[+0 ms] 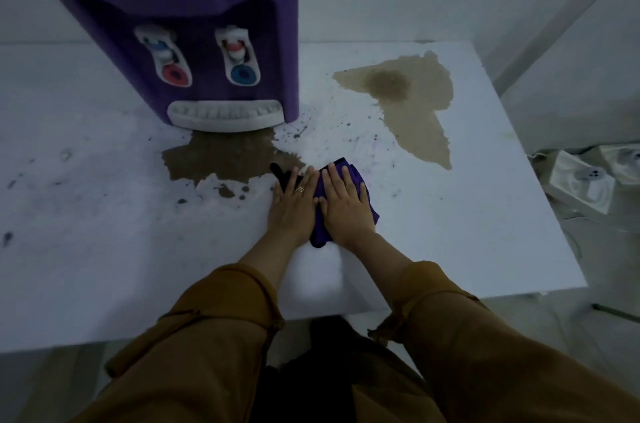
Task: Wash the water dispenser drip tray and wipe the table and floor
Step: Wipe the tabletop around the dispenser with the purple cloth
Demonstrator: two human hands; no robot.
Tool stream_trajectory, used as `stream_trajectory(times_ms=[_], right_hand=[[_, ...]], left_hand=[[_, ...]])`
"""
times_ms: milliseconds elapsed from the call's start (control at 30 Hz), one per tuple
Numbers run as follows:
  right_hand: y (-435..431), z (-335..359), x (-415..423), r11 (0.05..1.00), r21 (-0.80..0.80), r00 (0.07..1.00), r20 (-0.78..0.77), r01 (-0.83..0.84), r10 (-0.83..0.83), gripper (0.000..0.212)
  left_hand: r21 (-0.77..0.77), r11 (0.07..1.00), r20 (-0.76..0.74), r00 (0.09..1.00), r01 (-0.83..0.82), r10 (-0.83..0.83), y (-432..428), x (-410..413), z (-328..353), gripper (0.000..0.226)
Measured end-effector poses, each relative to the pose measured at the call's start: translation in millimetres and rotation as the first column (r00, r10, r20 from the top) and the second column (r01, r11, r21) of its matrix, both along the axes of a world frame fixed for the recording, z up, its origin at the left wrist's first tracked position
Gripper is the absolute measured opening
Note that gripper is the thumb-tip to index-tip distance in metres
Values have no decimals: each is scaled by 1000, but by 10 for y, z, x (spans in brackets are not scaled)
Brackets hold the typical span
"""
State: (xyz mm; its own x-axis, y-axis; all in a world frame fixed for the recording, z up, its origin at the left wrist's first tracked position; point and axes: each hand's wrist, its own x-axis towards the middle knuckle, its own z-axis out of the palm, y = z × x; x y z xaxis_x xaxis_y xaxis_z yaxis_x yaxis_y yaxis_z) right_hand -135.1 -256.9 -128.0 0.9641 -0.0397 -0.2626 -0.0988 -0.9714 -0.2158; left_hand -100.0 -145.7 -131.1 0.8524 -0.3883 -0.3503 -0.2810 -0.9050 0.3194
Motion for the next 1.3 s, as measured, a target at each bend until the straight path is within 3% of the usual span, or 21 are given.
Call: stream_trajectory(times_ms=[300,533,633,767,967,1300], right_hand=[[626,-18,-706,999,36,1000,1,-26,26,56],[837,2,-922,989,129,997,45,-72,66,54],[760,-13,-1009,994,68,991,109,-80,72,52],[738,-60,-1074,998,10,988,143,-63,61,52],[788,-69,-868,997,59,988,150,-55,46,52],[1105,-79,133,992,77,985,148,-97,85,52]], left_hand=[[44,999,28,999,28,-30,681,-743,58,56],[124,992,153,988,6,-25,1006,-1048,74,63],[21,1000,213,977,-22,17,905,-1200,95,64],[-121,986,118,985,-113,128,718,-1342,53,56],[9,999,156,987,-40,38,824,-1116,-13,60],[155,986,227,973,-68,32,1102,-235,24,71]])
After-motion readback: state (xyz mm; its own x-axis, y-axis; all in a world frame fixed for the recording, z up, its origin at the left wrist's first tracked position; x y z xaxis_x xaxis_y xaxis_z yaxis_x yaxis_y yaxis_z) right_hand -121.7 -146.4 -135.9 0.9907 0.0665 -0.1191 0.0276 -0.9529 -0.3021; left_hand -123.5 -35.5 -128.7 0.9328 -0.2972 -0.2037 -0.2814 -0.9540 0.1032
